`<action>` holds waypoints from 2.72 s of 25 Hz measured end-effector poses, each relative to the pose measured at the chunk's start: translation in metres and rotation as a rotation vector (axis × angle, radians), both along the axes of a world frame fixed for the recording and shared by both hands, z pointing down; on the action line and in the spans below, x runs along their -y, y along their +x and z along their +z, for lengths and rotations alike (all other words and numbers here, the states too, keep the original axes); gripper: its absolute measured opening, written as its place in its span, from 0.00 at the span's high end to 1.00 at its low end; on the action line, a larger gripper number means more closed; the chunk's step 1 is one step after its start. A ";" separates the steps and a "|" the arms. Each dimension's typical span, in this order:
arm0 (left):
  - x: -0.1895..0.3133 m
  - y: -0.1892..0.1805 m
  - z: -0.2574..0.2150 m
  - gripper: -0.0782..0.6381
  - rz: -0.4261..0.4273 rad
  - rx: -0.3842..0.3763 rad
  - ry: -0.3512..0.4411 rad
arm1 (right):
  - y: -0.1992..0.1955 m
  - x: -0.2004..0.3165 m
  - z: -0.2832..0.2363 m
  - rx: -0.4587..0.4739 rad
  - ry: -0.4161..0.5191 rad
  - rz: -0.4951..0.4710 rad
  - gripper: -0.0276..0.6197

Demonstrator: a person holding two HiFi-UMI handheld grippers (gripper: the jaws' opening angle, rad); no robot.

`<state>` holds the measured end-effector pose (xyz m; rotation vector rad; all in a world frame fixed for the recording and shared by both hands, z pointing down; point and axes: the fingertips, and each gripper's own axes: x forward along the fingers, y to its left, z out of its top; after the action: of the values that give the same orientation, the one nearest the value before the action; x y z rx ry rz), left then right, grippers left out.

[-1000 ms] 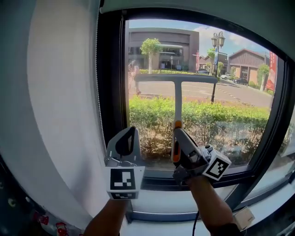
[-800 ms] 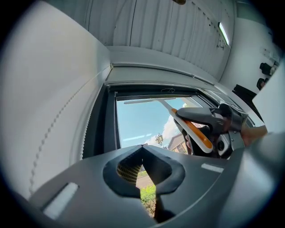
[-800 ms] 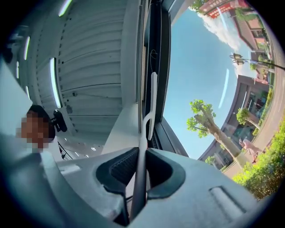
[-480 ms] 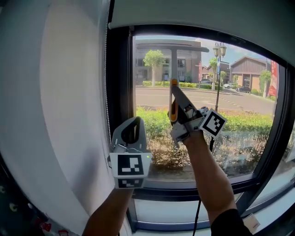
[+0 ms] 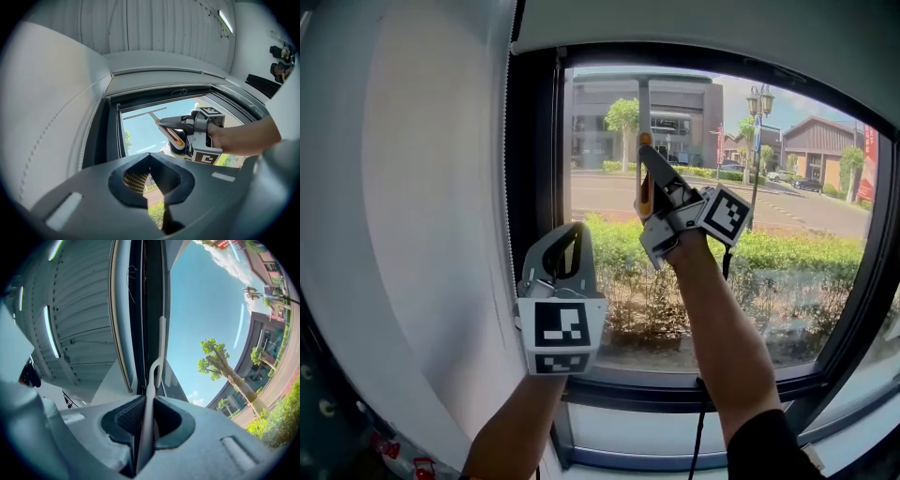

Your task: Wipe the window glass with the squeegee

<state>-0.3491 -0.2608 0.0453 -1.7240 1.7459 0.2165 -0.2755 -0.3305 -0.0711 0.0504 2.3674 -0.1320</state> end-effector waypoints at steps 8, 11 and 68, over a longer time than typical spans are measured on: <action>0.012 0.010 0.028 0.87 0.006 -0.020 -0.050 | 0.006 0.007 0.033 -0.033 -0.039 -0.018 0.89; 0.016 0.016 0.046 0.87 0.020 -0.030 -0.078 | 0.009 0.003 0.052 -0.042 -0.059 -0.023 0.89; 0.006 0.089 -0.026 0.87 0.035 0.029 0.047 | 0.134 0.018 0.002 0.016 -0.011 0.044 0.89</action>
<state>-0.2597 -0.2668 0.0189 -1.7173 1.6778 0.2449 -0.1420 -0.3489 -0.0691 -0.0059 2.3499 -0.1223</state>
